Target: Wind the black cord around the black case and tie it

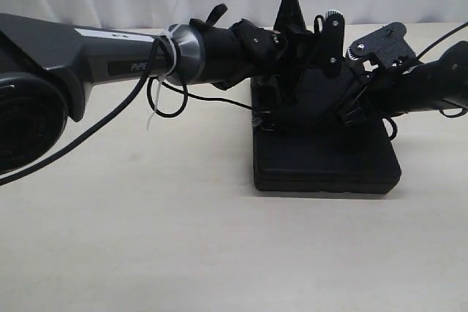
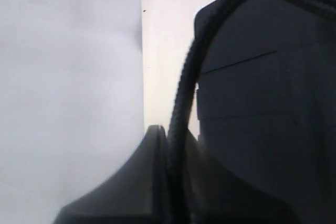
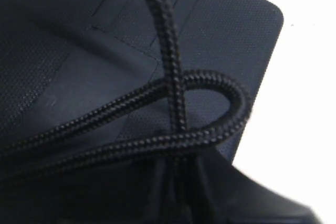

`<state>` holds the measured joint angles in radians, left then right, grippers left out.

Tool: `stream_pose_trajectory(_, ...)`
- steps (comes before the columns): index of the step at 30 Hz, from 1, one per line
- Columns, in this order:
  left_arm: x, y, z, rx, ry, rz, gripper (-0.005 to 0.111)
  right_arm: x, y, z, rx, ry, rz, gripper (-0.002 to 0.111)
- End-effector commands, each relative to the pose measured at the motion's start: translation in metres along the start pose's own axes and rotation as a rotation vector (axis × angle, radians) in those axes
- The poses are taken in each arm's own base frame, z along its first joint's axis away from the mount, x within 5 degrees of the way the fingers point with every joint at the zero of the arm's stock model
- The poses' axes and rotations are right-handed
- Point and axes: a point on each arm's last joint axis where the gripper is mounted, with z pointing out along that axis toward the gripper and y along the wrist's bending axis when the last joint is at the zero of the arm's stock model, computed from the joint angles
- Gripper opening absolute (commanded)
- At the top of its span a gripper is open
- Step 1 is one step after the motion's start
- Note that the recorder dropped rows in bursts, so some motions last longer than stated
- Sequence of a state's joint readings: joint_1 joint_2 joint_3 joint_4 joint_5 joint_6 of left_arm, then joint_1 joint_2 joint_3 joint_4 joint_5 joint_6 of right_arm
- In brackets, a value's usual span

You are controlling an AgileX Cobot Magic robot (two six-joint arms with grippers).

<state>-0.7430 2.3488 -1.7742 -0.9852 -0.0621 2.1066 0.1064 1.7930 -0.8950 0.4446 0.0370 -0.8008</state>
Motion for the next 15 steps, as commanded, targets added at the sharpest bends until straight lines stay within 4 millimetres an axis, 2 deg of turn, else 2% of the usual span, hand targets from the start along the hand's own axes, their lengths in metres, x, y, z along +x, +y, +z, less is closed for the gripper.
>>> stream_pose_trajectory(1,0.000,0.009,-0.002,-0.071,0.031,-0.042,0.000,-0.002,0.000,-0.002,0.005,-0.010,-0.019,0.037)
stream_pose_trajectory(3,0.000,0.009,-0.002,-0.069,0.033,-0.075,0.000,-0.003,-0.001,-0.005,0.003,-0.013,-0.018,0.050)
stream_pose_trajectory(5,0.000,0.009,-0.002,-0.068,0.034,-0.081,0.000,-0.005,-0.001,-0.010,-0.005,-0.013,-0.031,0.057)
stream_pose_trajectory(11,0.000,0.009,-0.002,-0.068,0.034,-0.081,0.000,-0.017,-0.003,-0.044,-0.013,-0.066,-0.033,0.058)
stream_pose_trajectory(15,0.000,0.009,-0.002,-0.068,0.034,-0.081,0.000,-0.016,-0.016,-0.070,0.025,-0.105,0.043,0.058)
